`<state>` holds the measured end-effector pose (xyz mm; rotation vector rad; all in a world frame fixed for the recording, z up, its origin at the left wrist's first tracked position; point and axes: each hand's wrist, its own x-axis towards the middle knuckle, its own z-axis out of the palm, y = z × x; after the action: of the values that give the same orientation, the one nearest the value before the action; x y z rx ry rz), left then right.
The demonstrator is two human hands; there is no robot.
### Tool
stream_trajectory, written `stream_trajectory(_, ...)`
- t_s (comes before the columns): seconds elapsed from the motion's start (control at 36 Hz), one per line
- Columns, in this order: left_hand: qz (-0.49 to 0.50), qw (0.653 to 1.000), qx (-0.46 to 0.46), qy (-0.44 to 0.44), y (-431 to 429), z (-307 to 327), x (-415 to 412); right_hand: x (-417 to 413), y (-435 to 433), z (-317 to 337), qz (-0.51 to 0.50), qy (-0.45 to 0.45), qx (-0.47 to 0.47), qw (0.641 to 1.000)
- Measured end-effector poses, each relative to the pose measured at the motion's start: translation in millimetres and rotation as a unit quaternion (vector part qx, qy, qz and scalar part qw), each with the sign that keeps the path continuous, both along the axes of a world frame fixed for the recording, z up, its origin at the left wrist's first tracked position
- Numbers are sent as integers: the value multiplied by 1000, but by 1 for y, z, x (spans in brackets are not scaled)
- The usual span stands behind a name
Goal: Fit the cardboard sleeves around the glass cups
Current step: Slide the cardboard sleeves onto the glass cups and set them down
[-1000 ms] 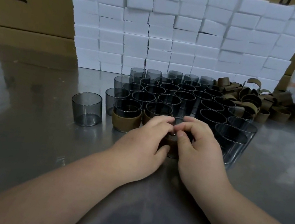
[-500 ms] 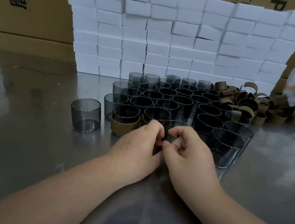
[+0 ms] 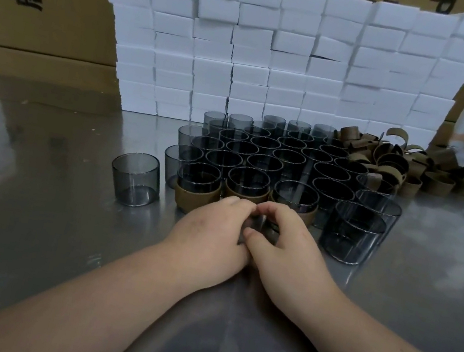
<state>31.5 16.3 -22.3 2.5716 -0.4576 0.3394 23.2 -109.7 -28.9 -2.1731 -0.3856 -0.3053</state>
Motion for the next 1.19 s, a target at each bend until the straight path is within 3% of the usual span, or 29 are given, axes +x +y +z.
stream_trajectory(0.14,20,999,19,-36,1,-2,0,2,-1,-3,-8,13,1,1000)
stream_trajectory(0.22,74,990,20,-115,2,2,1,4,-1,-3,-20,12,8,1000)
stream_trajectory(0.31,179,955,-10,-236,9,4,4,3,-1,-2,-24,21,26,999)
stream_trajectory(0.36,249,929,-65,-265,16,7,7,2,-1,-1,-24,30,43,998)
stream_trajectory(0.5,386,908,-92,-136,37,5,22,3,-5,-1,-22,43,58,997)
stream_trajectory(0.64,456,873,-172,-33,56,-2,35,2,-5,-2,-16,41,66,997)
stream_trajectory(0.78,451,854,-258,-23,66,-7,39,1,-4,-3,-14,40,77,996)
stream_trajectory(0.97,405,860,-282,-133,56,0,34,-6,-3,-2,-11,20,105,994)
stream_trajectory(1.08,336,873,-292,-201,45,3,27,-12,-4,9,0,-18,203,979)
stream_trajectory(1.19,273,884,-288,-246,40,3,24,-9,-18,40,-24,-120,300,946)
